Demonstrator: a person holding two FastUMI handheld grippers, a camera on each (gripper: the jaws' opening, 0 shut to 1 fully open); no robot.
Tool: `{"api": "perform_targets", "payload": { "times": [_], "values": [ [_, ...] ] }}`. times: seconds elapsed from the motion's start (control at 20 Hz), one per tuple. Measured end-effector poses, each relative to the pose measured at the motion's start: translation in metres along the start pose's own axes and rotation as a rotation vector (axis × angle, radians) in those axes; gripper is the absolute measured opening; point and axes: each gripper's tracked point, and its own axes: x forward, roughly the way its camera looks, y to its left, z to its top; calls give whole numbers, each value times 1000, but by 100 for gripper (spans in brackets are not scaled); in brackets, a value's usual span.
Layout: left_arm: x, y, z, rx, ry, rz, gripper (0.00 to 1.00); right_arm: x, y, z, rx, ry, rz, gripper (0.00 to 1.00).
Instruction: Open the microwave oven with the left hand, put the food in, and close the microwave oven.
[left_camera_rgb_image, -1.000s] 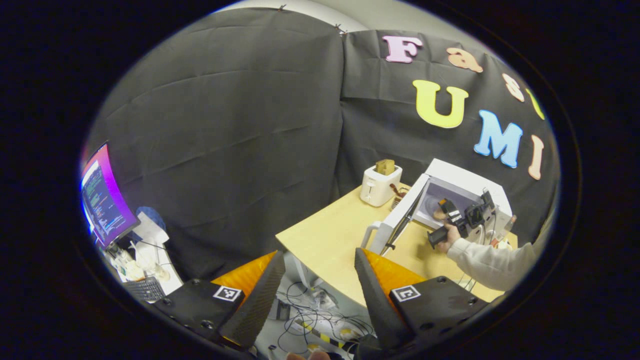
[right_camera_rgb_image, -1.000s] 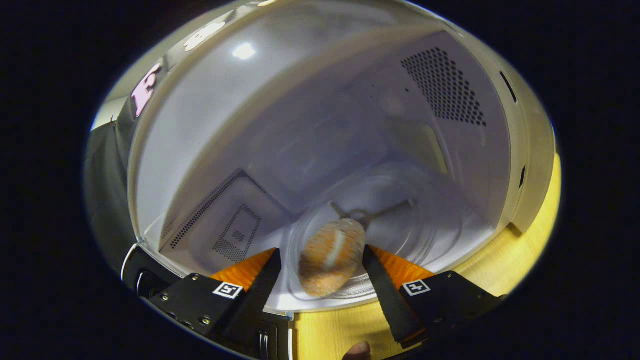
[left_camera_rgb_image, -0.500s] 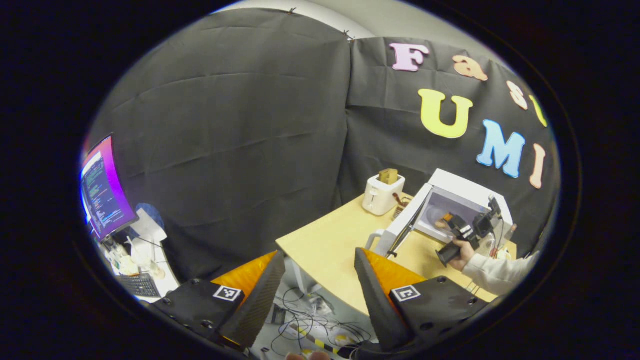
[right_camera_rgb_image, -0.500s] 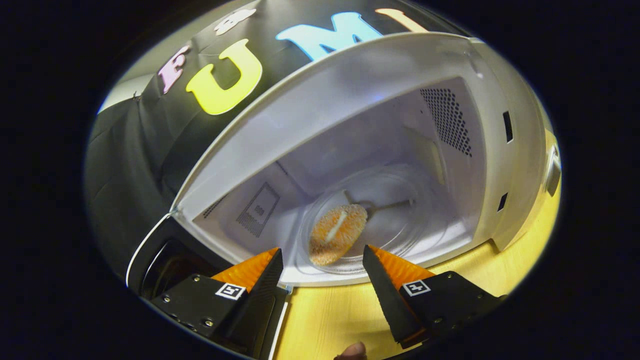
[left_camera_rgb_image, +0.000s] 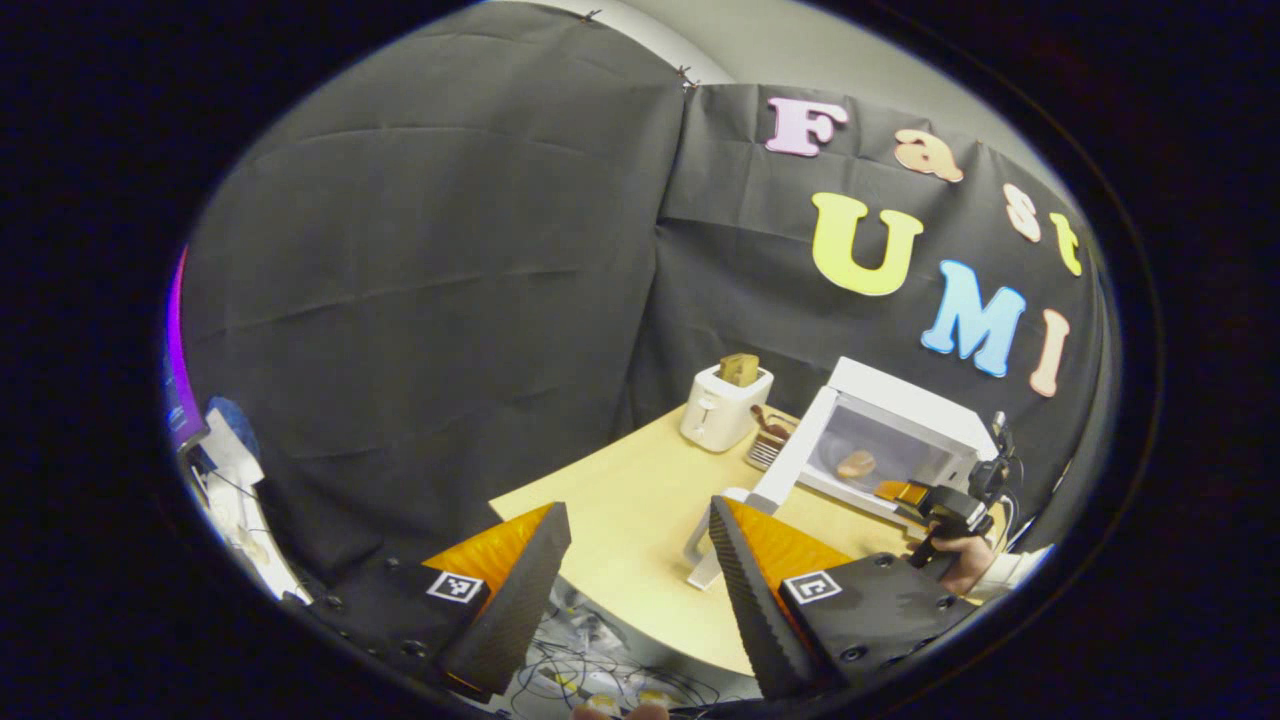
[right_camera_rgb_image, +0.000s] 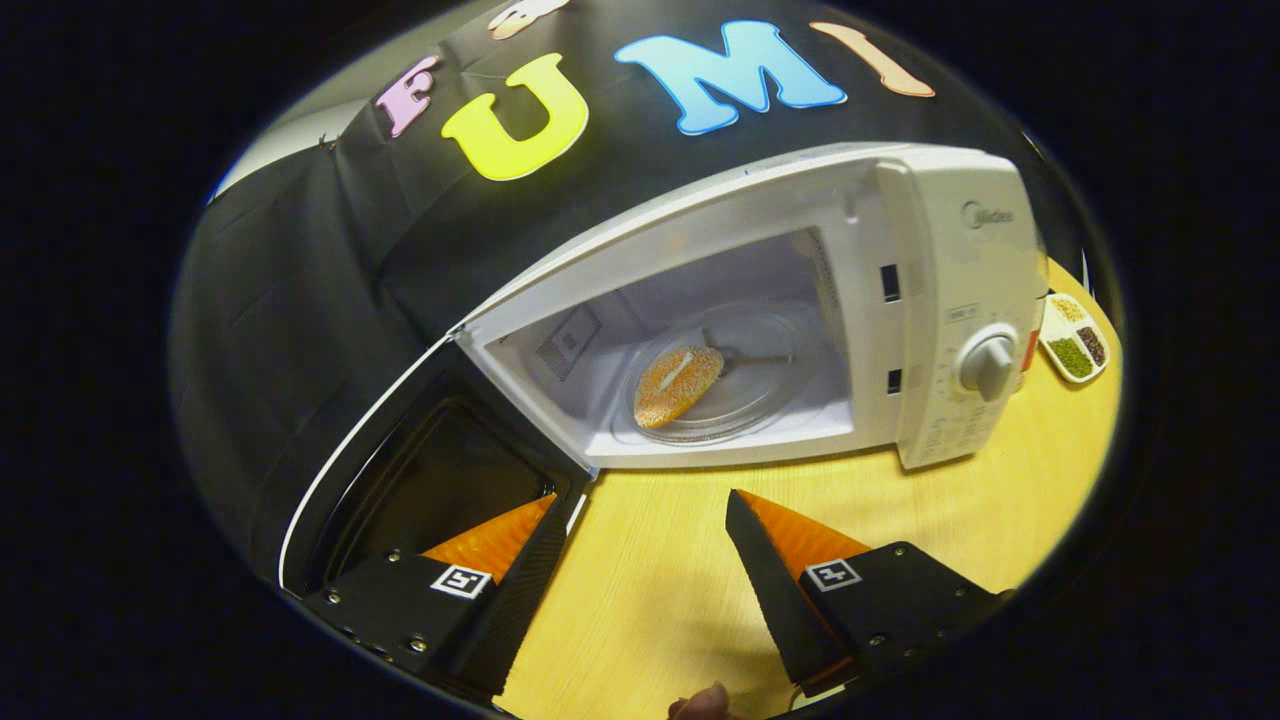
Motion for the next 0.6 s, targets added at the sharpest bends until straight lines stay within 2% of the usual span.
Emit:
{"api": "perform_targets", "payload": {
  "times": [0.05, 0.1, 0.15, 0.2, 0.25, 0.3, 0.35, 0.45, 0.6],
  "values": [
    [8, 4, -5, -1, 7, -13, 98, -16, 4, -7, -5, 12, 2, 98],
    [18, 11, -9, -1, 13, -19, 93, -33, 9, -15, -9, 24, 5, 98],
    [29, 15, -17, -7, 31, -32, 98, -48, 16, -25, -15, 40, 21, 98],
    [40, 17, -25, -14, 54, -56, 93, -62, 21, -38, -33, 61, 29, 98],
    [51, 15, -33, -13, 75, -82, 98, -76, 20, -48, -52, 72, 16, 98],
    [63, 16, -41, -1, 92, -110, 98, -90, 19, -56, -55, 73, 3, 98],
    [80, 14, -49, 21, 101, -137, 94, -107, 21, -63, -44, 73, 8, 99],
    [118, 12, -57, 78, 120, -178, 94, -140, 24, -84, -55, 96, 6, 98],
    [175, 4, -60, 138, 158, -214, 94, -183, 7, -103, -151, 121, -44, 98]
  ]
}}
